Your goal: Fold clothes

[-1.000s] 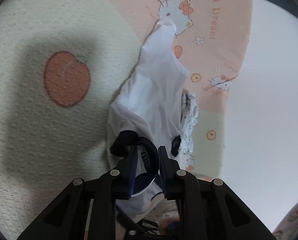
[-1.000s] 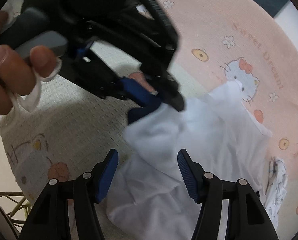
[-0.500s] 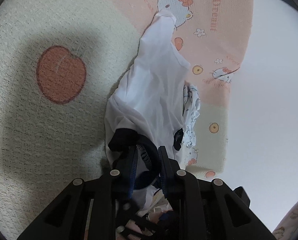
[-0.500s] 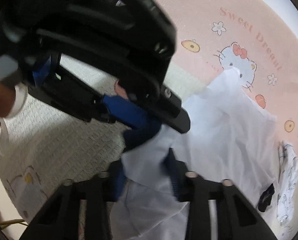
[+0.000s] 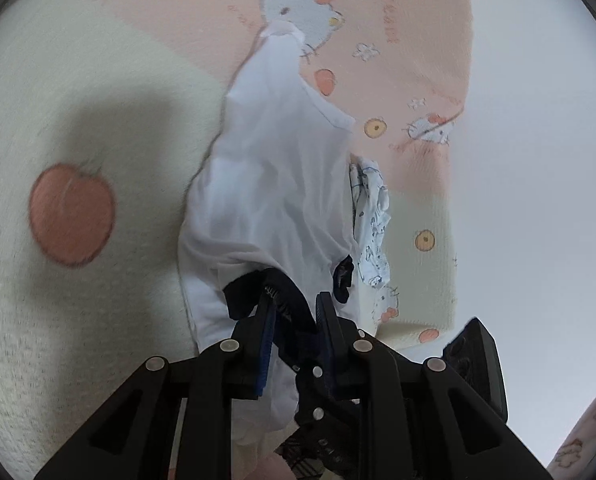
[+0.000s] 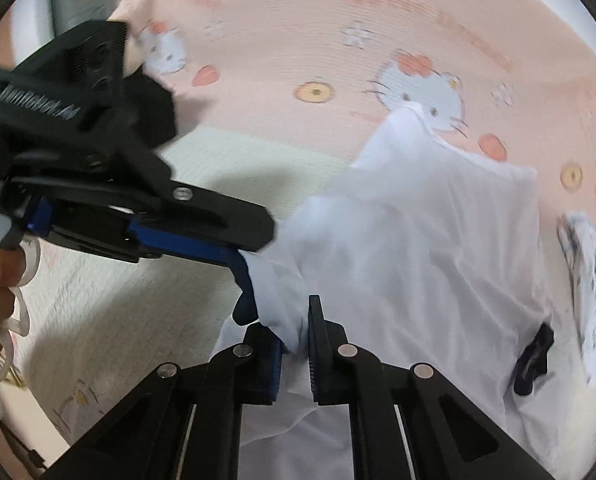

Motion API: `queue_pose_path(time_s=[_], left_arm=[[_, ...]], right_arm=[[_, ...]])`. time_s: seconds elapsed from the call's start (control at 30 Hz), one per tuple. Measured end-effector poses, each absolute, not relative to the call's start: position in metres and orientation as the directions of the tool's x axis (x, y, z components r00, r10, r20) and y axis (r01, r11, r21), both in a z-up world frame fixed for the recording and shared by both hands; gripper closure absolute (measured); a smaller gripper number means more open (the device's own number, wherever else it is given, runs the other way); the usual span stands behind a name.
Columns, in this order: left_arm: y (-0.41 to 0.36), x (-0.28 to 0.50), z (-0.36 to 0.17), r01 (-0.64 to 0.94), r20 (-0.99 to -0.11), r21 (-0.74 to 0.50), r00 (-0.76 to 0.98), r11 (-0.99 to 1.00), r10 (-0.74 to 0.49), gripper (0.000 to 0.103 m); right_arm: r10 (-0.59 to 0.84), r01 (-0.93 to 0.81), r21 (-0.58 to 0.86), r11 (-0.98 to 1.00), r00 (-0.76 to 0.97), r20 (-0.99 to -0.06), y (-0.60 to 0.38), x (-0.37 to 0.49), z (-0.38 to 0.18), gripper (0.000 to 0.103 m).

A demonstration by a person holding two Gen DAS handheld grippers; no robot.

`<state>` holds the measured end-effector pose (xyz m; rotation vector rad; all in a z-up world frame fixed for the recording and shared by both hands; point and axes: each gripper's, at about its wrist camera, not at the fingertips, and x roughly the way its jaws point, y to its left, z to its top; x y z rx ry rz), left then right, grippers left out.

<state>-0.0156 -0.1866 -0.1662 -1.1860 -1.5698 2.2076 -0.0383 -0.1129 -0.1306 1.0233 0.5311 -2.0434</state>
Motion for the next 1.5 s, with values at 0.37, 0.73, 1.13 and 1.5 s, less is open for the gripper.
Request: queue_pose_path(time_s=[0.37, 0.73, 1.13, 1.5], left_arm=[[-0.181, -0.031, -0.144, 0.323, -0.679, -0.669, -0.632, -0.669, 0.374, 0.071], [-0.173, -0.029, -0.156, 0.331, -0.760, -0.554, -0.577, -0.764, 0.301, 0.036], [-0.158, -0.056, -0.180, 0.307, -0.815, -0.493, -0.491, -0.814, 0.309, 0.036], [-0.144, -0.074, -0.184, 0.238, -0.863, -0.374, -0.442, -0.896, 0.243, 0.036]], right_arm=[[-0.398, 0.658, 0.080, -0.749, -0.350, -0.848, -0.089, -0.093, -0.147, 0.095], [-0.435, 0.592, 0.169, -0.788, -0.342, -0.833, -0.053, -0.087, -0.132, 0.052], [-0.405, 0.635, 0.122, -0.763, -0.321, -0.856, -0.053, -0.087, -0.149, 0.045], [-0.413, 0.720, 0.025, -0.693, -0.369, -0.833, -0.059, -0.091, -0.162, 0.045]])
